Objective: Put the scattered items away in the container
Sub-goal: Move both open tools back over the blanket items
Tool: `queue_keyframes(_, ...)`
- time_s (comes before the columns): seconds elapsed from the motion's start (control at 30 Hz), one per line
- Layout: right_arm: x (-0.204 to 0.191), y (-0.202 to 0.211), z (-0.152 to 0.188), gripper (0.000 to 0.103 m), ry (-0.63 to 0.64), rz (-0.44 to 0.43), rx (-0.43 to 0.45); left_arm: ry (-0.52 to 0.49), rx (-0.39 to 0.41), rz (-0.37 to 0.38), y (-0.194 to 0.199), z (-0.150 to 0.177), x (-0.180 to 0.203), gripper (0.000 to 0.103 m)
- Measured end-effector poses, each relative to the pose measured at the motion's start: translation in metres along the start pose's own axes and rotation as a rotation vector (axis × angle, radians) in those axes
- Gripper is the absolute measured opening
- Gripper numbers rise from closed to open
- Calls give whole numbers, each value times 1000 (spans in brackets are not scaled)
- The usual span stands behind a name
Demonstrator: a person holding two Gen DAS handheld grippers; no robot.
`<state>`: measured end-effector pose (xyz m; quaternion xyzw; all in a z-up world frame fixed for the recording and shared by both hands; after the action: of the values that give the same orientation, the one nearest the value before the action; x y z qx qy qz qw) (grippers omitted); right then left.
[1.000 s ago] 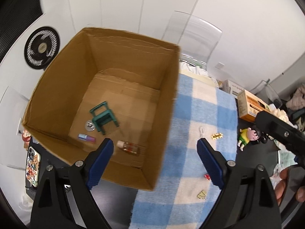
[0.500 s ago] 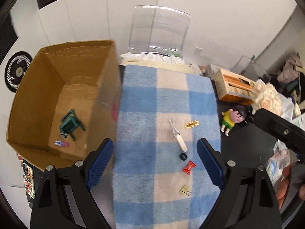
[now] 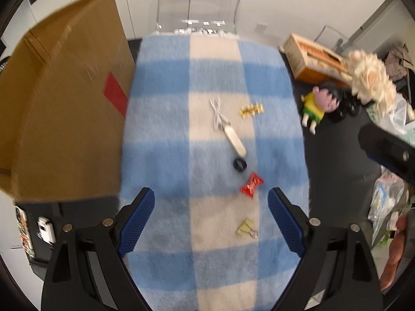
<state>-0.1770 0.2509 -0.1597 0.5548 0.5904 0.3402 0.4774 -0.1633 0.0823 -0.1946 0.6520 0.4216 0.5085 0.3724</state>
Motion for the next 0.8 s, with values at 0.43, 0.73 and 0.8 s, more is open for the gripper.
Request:
queue_keyframes(0.43, 16, -54, 41, 103, 15, 41, -101, -1, -163, 25, -75, 60, 13, 88)
queue_keyframes(0.73, 26, -87, 60, 103, 36, 72, -175, 9, -253, 53, -114, 76, 18, 57)
queue_keyframes(0.8, 31, -91, 62, 103, 26, 82, -185, 2, -269, 64, -120, 79, 21, 57)
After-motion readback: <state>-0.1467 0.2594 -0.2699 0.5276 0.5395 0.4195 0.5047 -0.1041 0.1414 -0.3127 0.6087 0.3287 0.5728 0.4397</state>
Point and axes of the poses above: each gripper's, at about its wrist camera, not at the fingertips, and y roughly against the way its jaws point, x to its right, z to its underside, the point moved 4 cm from there along -y, roughly the way its jaws point, and after that the axes turned 12 degrees about z, right-handed, at the moved point
